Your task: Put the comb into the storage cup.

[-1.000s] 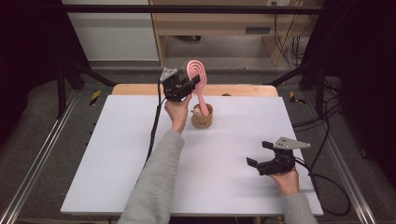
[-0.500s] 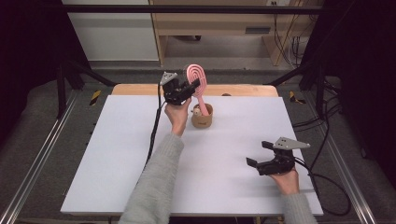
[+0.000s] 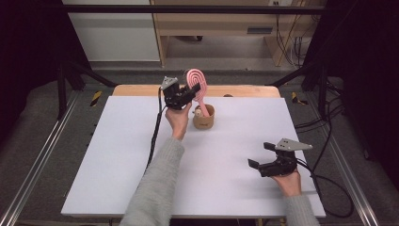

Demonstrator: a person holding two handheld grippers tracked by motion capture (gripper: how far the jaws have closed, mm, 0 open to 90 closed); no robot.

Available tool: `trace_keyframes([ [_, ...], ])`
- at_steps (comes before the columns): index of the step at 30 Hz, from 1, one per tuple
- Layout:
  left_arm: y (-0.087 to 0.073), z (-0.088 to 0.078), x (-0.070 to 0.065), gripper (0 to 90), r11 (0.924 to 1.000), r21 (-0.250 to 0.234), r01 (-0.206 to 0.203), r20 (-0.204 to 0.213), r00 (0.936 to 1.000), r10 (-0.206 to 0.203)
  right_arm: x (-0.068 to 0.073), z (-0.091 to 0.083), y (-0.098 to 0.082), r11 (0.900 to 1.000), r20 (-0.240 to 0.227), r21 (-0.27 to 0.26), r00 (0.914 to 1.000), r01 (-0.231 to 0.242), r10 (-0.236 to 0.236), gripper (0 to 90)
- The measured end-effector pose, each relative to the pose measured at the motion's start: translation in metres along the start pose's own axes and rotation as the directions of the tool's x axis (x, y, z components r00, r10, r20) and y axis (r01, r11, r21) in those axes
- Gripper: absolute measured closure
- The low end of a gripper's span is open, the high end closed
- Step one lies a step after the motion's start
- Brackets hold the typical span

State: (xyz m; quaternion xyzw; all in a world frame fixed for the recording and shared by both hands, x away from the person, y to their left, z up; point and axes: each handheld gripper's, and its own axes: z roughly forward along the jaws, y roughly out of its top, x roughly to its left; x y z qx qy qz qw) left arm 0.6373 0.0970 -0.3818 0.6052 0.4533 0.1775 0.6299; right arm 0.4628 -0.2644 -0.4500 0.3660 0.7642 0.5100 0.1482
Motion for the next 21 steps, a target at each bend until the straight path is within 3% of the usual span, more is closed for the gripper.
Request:
trace_keyframes([
  [7, -0.008, -0.001, 0.007, 63.4, 0.9999, 0.015, 0.000, -0.017, 0.9999, 0.000, 0.000, 0.000, 0.000, 1.000, 0.003, 0.002, 1.0000, 0.004, -0.004, 0.1],
  [21, -0.013, -0.010, 0.018, 62.6, 0.9993, -0.008, 0.037, -0.024, 0.9990, -0.037, 0.000, 0.001, 0.000, 1.000, 0.001, 0.002, 1.0000, 0.004, -0.004, 0.1],
])
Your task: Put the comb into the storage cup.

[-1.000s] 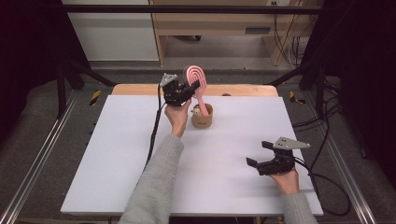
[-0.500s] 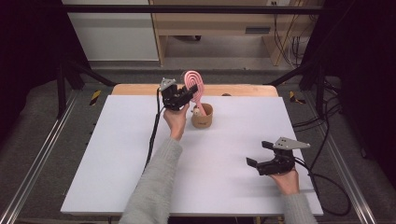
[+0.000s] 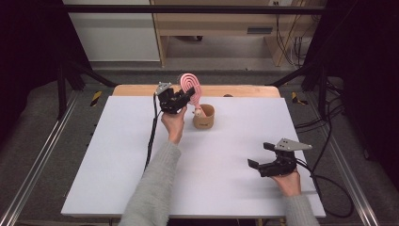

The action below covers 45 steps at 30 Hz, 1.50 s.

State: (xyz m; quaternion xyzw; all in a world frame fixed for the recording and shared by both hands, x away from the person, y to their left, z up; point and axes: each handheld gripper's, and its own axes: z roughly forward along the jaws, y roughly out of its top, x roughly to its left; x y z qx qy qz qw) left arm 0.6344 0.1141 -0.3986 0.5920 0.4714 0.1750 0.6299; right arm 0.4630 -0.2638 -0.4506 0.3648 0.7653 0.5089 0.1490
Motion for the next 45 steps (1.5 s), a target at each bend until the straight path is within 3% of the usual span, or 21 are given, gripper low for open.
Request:
trace_keyframes([
  [18, -0.001, -0.007, 0.004, 60.9, 0.9998, 0.013, -0.015, -0.025, 0.9996, 0.015, 0.001, 0.000, 0.000, 1.000, 0.002, -0.007, 1.0000, 0.000, 0.000, 0.1],
  [28, -0.003, -0.012, 0.005, 59.2, 0.9985, 0.024, -0.050, -0.029, 0.9983, 0.051, 0.001, 0.000, 0.000, 1.000, 0.003, -0.006, 1.0000, 0.002, -0.002, 0.1],
  [37, 0.002, -0.023, 0.003, 49.4, 0.9950, 0.023, -0.097, -0.037, 0.9945, 0.098, 0.001, -0.001, 0.001, 1.000, 0.002, -0.012, 1.0000, 0.004, -0.004, 0.1],
  [43, 0.003, -0.029, 0.003, 36.9, 0.9939, 0.035, -0.105, -0.032, 0.9939, 0.106, 0.001, -0.001, 0.001, 1.000, 0.003, -0.014, 1.0000, 0.005, -0.005, 0.1],
  [45, 0.004, -0.032, 0.001, 33.8, 0.9909, 0.047, -0.126, -0.038, 0.9910, 0.128, 0.001, -0.001, 0.002, 1.000, 0.002, -0.015, 1.0000, 0.004, -0.004, 0.1],
])
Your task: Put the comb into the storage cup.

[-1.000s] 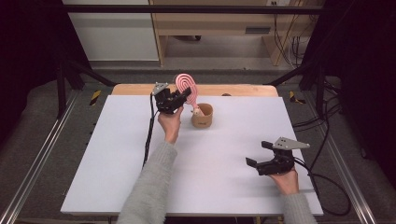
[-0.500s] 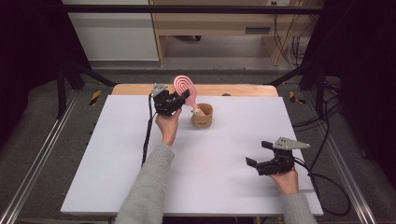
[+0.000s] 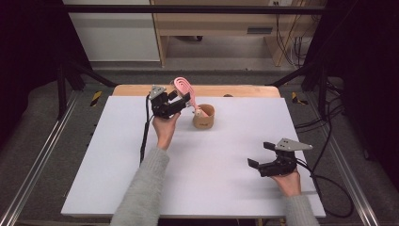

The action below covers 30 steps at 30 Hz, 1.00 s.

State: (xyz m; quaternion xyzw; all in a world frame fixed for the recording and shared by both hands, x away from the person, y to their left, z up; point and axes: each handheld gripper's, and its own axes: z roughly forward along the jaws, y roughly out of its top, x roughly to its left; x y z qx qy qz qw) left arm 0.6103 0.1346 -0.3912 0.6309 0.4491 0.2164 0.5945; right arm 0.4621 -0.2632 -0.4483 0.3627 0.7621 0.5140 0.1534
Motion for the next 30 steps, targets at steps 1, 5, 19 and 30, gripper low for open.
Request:
trace_keyframes([
  [1, 0.001, -0.002, 0.000, 32.4, 0.9999, 0.007, -0.011, -0.004, 0.9999, 0.011, 0.000, 0.000, 0.000, 1.000, 0.000, 0.000, 1.0000, 0.000, 0.000, 0.1],
  [5, 0.003, -0.009, -0.001, 28.1, 0.9998, 0.009, -0.015, 0.011, 0.9998, 0.015, 0.000, 0.001, 0.000, 1.000, 0.002, 0.002, 1.0000, 0.002, -0.002, 0.1],
  [19, 0.012, -0.039, -0.007, 4.0, 0.9948, 0.048, -0.090, 0.066, 0.9941, 0.086, -0.001, 0.001, 0.000, 1.000, 0.009, 0.007, 1.0000, 0.003, -0.004, 0.1],
  [30, 0.010, -0.067, -0.011, 3.0, 0.9883, 0.046, -0.145, 0.108, 0.9843, 0.140, -0.001, 0.002, 0.000, 1.000, 0.010, 0.007, 0.9999, 0.004, -0.004, 0.1],
])
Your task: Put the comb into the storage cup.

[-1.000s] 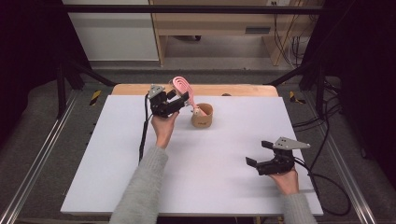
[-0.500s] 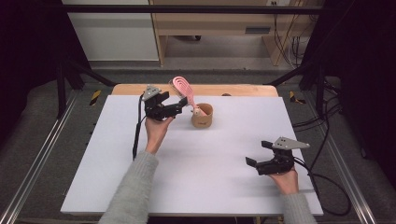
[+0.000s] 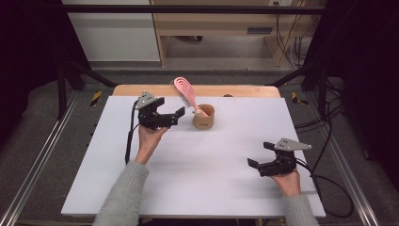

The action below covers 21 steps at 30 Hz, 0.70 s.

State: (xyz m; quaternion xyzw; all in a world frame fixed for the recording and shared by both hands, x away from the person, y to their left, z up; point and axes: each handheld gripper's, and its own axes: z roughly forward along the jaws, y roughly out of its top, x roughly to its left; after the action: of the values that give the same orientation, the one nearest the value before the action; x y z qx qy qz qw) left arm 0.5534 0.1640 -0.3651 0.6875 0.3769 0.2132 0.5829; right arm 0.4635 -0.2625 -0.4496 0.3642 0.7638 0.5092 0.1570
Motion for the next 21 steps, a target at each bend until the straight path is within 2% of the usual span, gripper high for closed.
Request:
trace_keyframes([
  [10, -0.010, -0.025, -0.006, 2.8, 0.9990, 0.019, -0.040, 0.064, 0.9972, 0.039, 0.001, 0.002, -0.001, 1.000, -0.001, 0.002, 1.0000, -0.004, 0.004, 0.1],
  [16, -0.017, -0.036, -0.007, 2.8, 0.9976, 0.033, -0.061, 0.080, 0.9951, 0.058, 0.001, 0.002, -0.001, 1.000, 0.000, 0.002, 1.0000, -0.004, 0.004, 0.1],
  [21, -0.030, -0.050, -0.005, 2.9, 0.9964, 0.046, -0.071, 0.088, 0.9939, 0.067, 0.001, 0.002, -0.001, 1.000, -0.001, 0.002, 1.0000, -0.004, 0.004, 0.1],
])
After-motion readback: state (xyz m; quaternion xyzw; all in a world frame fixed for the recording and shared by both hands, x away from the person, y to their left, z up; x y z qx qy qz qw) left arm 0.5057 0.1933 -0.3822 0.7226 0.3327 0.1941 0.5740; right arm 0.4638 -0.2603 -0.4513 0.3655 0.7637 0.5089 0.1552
